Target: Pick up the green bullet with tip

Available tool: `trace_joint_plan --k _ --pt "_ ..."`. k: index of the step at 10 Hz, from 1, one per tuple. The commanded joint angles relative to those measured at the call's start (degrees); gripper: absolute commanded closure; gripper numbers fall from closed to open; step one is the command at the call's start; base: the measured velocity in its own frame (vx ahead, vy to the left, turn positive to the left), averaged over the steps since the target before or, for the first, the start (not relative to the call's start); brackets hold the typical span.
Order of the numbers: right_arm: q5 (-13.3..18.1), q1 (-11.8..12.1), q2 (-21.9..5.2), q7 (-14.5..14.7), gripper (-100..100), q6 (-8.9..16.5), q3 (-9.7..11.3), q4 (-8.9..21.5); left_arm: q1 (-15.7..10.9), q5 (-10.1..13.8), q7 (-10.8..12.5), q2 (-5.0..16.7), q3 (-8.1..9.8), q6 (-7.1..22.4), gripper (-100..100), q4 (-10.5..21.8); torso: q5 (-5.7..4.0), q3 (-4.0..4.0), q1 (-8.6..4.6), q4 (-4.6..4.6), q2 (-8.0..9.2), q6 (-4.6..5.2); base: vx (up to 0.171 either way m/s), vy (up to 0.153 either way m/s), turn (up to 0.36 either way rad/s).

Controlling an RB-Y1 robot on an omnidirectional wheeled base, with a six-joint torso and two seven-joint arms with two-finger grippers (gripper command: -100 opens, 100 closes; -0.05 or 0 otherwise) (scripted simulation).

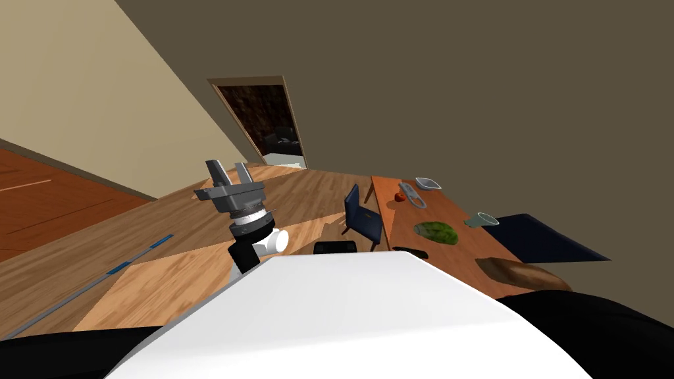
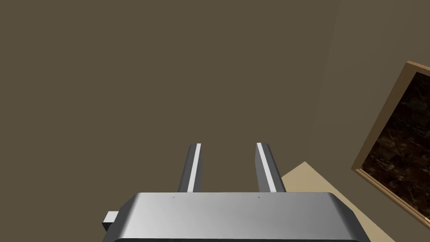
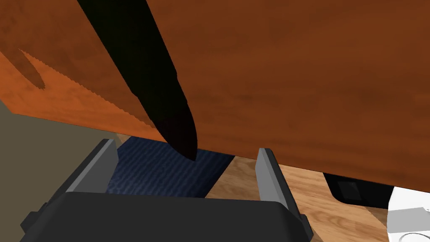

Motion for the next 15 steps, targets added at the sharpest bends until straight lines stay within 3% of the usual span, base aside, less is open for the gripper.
trace_joint_plan --k 1,4,9,10,11,12,14,15 --pt "2.81 0.27 -1.31 -0.16 -100 0.15 1.95 2.36 0.0 0.0 0.0 0.0 0.0 0.0 0 0.0 0.0 0.0 0.0 0.0 0.0 0.0 0.108 -0.037 0.215" --pt "4.29 0.54 -2.0 -0.11 -100 0.26 3.19 3.62 0.0 0.0 0.0 0.0 0.0 0.0 0 0.0 0.02 0.02 0.05 0.01 0.04 0.01 0.083 -0.029 0.091" --pt "8.69 1.64 -3.8 -0.07 -100 0.13 7.5 7.56 0.0 0.0 0.0 0.0 0.0 0.0 0 0.0 0.02 0.1 0.08 0.04 0.18 0.04 0.071 -0.031 0.097" --pt "7.72 1.63 -3.71 0.14 -100 0.28 6.76 6.67 0.0 0.0 0.0 0.0 0.0 0.0 0 0.0 0.01 0.08 0.04 0.03 0.14 0.03 0.037 -0.026 0.032" --pt "7.76 1.68 -3.79 0.23 0 0.29 6.87 6.71 0.0 0.0 0.0 0.0 0.0 0.0 0 0.0 0.01 0.12 0.11 0.05 0.23 0.05 0.006 -0.005 -0.003" --pt "7.35 0.37 -1.8 1.0 -100 -0.06 6.91 8.55 0.0 0.0 0.0 0.0 0.0 0.0 0 0.0 0.03 0.19 0.18 0.07 0.33 0.05 -0.02 -0.02 0.09" --pt "6.85 -1.25 0.69 1.97 -100 -0.49 6.98 10.86 -0.01 0.0 0.0 0.0 0.0 0.0 0 0.0 0.01 0.29 0.1 0.11 0.51 0.05 -0.039 -0.033 0.096" --pt "6.55 -0.67 -0.1 2.01 -100 -0.27 6.97 9.91 -0.01 0.0 0.0 0.0 0.0 0.0 0 0.0 0.01 0.31 0.08 0.12 0.55 0.04 -0.019 -0.017 0.023"
